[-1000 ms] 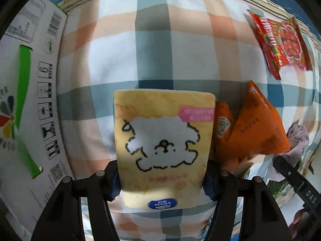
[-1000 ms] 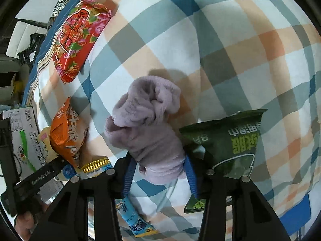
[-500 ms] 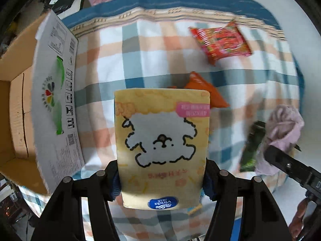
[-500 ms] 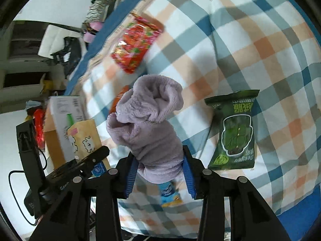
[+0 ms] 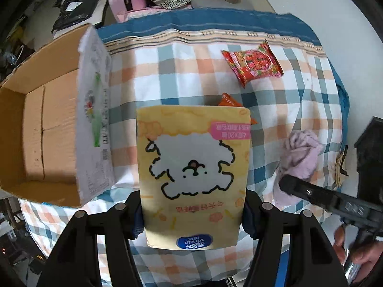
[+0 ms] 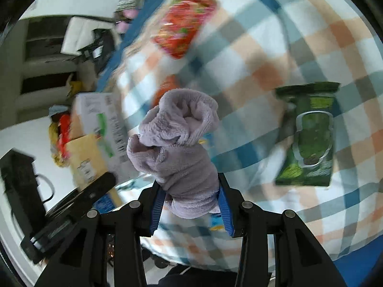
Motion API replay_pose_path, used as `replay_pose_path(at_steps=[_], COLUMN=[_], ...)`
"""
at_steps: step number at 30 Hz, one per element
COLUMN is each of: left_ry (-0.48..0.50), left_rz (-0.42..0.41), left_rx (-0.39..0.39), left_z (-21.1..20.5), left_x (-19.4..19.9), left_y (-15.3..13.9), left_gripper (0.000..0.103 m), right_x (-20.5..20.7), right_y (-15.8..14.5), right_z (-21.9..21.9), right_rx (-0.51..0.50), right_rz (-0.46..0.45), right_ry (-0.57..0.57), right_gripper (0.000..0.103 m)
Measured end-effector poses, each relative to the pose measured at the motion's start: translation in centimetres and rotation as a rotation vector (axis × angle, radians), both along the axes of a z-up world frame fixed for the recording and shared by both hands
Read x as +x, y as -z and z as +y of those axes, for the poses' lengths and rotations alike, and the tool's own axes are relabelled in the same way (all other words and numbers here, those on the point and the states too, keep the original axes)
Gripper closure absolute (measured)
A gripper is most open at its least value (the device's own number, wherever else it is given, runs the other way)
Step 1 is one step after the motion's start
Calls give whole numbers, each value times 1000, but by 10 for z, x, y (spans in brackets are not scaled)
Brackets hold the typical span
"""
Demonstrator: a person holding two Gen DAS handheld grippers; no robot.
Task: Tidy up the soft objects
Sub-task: 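Carry both items into the cardboard box and open both tools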
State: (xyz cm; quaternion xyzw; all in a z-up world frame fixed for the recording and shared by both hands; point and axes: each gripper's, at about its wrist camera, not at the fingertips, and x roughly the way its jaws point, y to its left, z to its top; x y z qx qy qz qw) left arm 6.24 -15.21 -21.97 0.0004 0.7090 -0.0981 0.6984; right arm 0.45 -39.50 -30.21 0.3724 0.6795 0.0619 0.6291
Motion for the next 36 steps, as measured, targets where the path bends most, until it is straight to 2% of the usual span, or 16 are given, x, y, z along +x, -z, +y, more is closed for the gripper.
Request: replay_pose_path(at_steps=[6, 10, 13, 15, 19, 22, 25, 31, 36], left_ry=[-39, -67, -88, -115, -170, -201, -221, -204, -160], left_rz=[-77, -149, -190, -200, -140, -93, -32, 63, 100], left_rx=[-20, -15, 4, 14, -6, 4, -2, -30, -63], left_z=[41, 87, 122, 152, 204, 239, 266, 289, 286], left_x=[8, 23, 37, 50, 77, 97, 115, 142, 159], left_y=[-49, -92, -108, -110, -89, -61, -26, 35, 60], left_gripper=[43, 43, 43, 43, 43, 43, 43, 43, 42], right_x=[27, 50, 67, 79, 103, 125, 145, 184, 198], right_y=[-80, -137, -160, -164, -153, -126, -95, -38, -18], right_z=[60, 114, 161, 191, 250, 298, 328, 361, 372], right_rx=[-18, -22, -28, -41, -76, -143, -208, -304, -380], right_rz=[-160, -267, -310, -317, -291, -252, -207, -133, -110], right_ry=[-104, -181, -233, -254, -277, -296, -308, -321, -332], right_gripper=[60, 60, 60, 60, 60, 60, 60, 60, 58])
